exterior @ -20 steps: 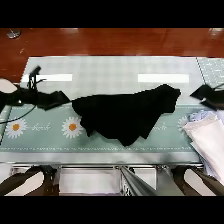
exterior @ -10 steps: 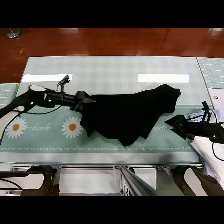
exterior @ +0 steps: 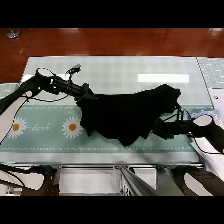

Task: Fold the shirts.

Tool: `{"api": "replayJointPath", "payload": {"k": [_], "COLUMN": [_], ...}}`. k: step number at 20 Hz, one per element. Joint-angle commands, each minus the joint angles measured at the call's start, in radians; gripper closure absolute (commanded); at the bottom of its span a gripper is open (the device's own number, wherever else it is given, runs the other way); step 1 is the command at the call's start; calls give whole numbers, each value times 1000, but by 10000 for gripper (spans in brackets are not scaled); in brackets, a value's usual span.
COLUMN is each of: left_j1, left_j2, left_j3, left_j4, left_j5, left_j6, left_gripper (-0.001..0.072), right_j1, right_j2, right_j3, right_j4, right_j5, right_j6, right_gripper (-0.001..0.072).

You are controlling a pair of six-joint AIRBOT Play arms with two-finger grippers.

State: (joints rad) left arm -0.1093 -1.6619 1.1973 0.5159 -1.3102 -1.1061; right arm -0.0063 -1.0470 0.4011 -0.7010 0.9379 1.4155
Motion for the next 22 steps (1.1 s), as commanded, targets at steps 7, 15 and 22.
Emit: {"api": "replayJointPath", "payload": {"k": [7, 15, 22], "left_j1": [40, 156, 272], "left_j2": [29, 237, 667], "left_j3": [52, 687, 861], "left_j4": [12, -41, 241], "left_j5": [-53, -34, -41], "left_j6": [-3, -67, -151], "left_gripper": [685, 685, 685], "right_j1": [89, 4, 4], "right_j2": [-224, -105, 297], "right_j3": [335, 1242, 1472], "right_j4": [38, -245, -417], "right_j5": [36, 270, 296], "right_j6": [-43, 111, 110], "right_gripper": [691, 691, 691]}}
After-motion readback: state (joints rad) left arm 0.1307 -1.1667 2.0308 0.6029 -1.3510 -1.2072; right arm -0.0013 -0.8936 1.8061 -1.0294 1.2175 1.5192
